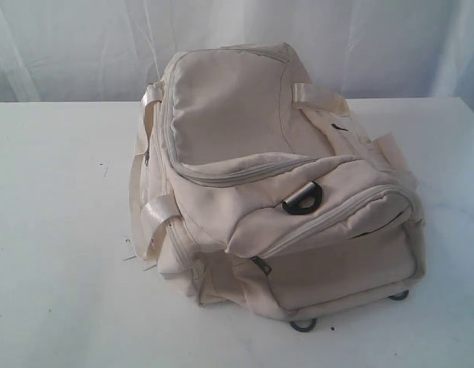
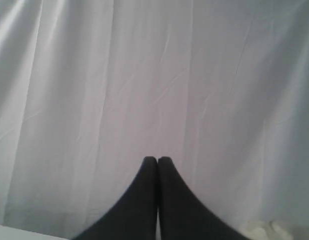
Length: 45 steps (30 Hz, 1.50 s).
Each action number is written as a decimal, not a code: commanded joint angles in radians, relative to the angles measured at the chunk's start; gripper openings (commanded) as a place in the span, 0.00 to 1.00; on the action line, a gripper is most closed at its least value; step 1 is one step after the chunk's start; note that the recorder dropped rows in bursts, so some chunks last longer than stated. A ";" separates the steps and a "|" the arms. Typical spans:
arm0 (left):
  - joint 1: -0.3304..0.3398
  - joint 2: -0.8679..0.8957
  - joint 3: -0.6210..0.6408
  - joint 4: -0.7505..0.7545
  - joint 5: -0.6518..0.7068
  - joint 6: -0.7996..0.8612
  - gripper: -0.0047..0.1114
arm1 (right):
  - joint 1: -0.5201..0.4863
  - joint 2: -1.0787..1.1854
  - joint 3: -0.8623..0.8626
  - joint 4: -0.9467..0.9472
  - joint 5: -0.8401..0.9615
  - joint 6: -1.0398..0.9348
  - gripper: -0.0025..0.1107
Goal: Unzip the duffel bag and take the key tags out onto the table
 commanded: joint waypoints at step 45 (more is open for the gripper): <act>-0.227 0.798 -0.848 -0.511 1.368 0.871 0.04 | -0.002 1.114 -0.929 0.402 0.922 -0.218 0.12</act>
